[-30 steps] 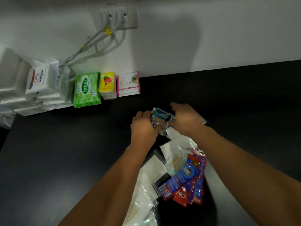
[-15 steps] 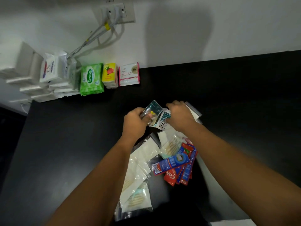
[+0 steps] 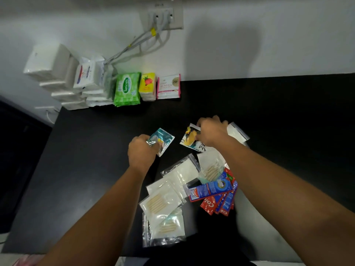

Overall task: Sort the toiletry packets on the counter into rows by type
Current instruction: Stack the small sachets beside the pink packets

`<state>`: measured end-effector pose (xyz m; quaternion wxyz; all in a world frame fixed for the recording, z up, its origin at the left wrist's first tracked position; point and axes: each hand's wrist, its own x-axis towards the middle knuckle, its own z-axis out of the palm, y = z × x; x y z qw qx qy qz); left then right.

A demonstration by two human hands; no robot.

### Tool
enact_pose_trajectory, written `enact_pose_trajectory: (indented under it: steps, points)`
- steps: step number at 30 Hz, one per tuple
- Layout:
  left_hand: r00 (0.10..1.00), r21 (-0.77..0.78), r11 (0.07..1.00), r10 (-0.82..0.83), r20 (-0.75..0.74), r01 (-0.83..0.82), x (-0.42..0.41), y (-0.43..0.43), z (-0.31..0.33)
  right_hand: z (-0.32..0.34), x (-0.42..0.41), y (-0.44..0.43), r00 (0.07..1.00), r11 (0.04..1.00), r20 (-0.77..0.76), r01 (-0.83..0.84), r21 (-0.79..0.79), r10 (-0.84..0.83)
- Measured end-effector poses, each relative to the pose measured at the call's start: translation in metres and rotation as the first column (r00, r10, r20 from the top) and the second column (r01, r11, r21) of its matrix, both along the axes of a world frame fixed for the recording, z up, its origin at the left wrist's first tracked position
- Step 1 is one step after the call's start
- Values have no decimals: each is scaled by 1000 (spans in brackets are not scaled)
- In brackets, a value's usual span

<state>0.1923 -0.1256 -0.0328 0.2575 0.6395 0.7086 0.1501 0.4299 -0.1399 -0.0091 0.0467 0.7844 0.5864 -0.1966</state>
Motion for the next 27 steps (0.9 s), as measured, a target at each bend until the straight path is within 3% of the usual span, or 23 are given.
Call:
enact_pose_trajectory:
  steps: [4,8,12,15,19,22,24,27]
  points:
    - [988,87,995,-41,-148,54,0,1,0,6,1,6,999,995,-16,-48,-86,47]
    - [980,199,964,-156,-124,178,11,0,5,10,-5,8,994,990,-10,-112,-83,111]
    - [892,165,887,-392,-227,431,36,-4,8,9,-10,7,992,991,-49,-123,-48,121]
    - [852,104,862,-461,-250,497,56,-5,9,7,-10,7,989,998,-136,-62,13,63]
    - [894,95,893,-424,-143,439,66,-1,11,8,-7,12,938,986,-342,105,130,-55]
    - [923,144,920,-377,75,364,59,4,16,10,-6,16,798,957,-592,246,152,-111]
    - [927,152,950,-301,224,272,48,12,23,12,-9,19,744,931,-659,310,194,-111]
    - [929,134,981,-177,326,140,23,29,28,16,-24,23,702,906,-707,352,237,-88]
